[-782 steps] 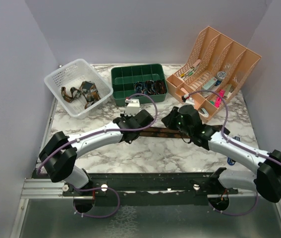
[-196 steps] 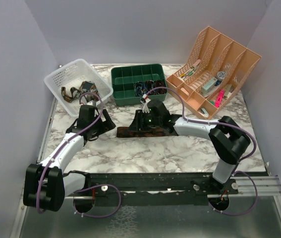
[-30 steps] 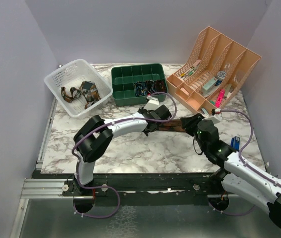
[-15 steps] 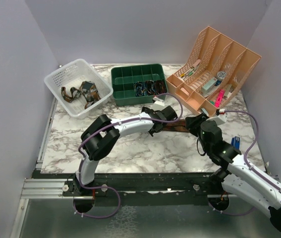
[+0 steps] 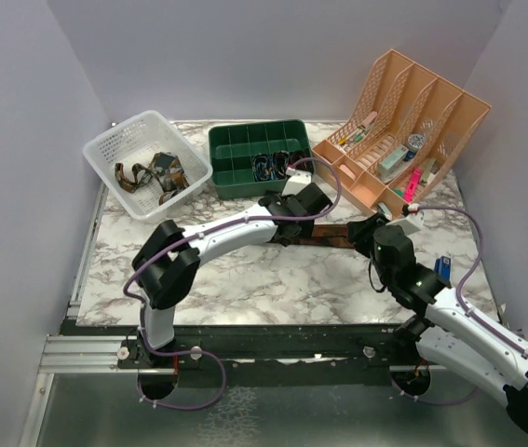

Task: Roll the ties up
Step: Roll the tie at the center of the board.

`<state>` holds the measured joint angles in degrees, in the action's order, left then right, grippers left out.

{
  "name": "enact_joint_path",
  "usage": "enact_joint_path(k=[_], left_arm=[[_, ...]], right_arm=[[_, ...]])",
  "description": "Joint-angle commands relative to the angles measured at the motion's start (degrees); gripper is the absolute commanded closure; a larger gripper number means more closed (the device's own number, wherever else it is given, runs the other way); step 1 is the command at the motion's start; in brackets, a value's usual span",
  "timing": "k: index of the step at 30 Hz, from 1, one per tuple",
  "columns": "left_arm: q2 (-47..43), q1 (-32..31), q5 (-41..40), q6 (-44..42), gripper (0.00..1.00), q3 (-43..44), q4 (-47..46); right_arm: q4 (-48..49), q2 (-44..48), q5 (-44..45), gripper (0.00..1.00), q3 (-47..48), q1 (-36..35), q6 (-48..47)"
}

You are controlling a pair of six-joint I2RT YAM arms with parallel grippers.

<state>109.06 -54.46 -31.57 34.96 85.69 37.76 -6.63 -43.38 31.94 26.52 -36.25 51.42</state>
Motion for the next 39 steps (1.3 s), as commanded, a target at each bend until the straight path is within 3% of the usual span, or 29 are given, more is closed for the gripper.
enact_joint_path(k=[1,7,10,14,19,24,39], left_arm=[[-7.45,2.46,4.66,1.46,0.14,-3.11,-3.69],[-18.82,10.37,10.26,2.46,0.12,-14.46,-9.28],[-24.72,15.28,14.36,2.24,0.13,-22.40,-13.56],[-29.74,22.15,22.78,3.62,0.09,-31.17,-18.96],[-31.09,27.99,28.45,1.11,0.08,-36.15,-20.91],[-31.58,32.68,37.29,-1.20,0.08,-39.31,-25.78],[-28.97,36.88,48.34,-3.86,0.06,-43.24,-37.39]], right_arm=[[2.02,-1.01,-3.11,0.53,-0.33,0.21,-2.61],[18.52,-9.31,-19.37,0.54,-0.54,0.21,-20.77],[14.45,-17.73,-30.36,0.62,7.53,0.21,-28.03],[9.43,-31.16,-42.33,0.63,18.56,0.21,-28.32],[20.40,-43.05,-54.08,0.63,21.31,0.06,-17.07],[14.87,-52.10,-55.60,0.64,30.05,-0.60,-17.57],[12.93,-56.29,-52.72,0.64,30.48,-0.58,-17.23]])
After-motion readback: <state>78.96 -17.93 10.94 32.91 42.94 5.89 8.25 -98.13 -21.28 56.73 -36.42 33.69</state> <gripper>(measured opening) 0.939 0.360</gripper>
